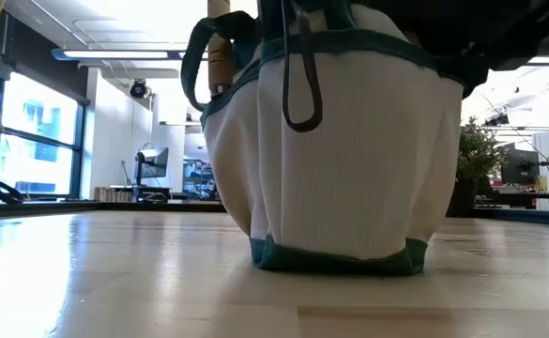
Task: Pick & Place Garden tools in Gardening bag
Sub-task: Put the trowel into the gardening bag
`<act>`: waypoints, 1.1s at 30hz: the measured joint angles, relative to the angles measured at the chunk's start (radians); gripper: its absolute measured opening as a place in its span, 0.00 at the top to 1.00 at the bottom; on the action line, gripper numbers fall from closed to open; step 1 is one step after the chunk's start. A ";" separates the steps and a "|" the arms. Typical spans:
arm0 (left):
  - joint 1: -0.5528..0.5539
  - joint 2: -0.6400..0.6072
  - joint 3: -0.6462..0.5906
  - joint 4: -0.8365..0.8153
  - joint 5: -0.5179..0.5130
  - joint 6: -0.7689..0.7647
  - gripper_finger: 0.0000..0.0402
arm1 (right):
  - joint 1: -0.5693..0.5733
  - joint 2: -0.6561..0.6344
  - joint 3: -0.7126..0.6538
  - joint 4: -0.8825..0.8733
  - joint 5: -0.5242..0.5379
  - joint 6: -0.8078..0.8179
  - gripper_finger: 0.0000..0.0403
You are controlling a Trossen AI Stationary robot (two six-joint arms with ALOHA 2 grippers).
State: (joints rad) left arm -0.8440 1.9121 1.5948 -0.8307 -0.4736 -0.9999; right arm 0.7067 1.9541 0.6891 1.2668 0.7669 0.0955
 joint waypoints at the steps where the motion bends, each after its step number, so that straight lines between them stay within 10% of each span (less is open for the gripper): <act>1: 0.000 0.000 0.000 0.000 0.000 0.000 0.75 | 0.000 0.000 0.000 0.004 -0.003 -0.007 0.85; 33: 0.000 0.000 0.000 0.003 -0.007 0.001 0.75 | -0.082 0.000 0.026 0.034 -0.052 -0.101 0.85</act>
State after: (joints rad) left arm -0.8440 1.9121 1.5948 -0.8280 -0.4808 -0.9993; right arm 0.6243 1.9541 0.7155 1.3005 0.7153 -0.0058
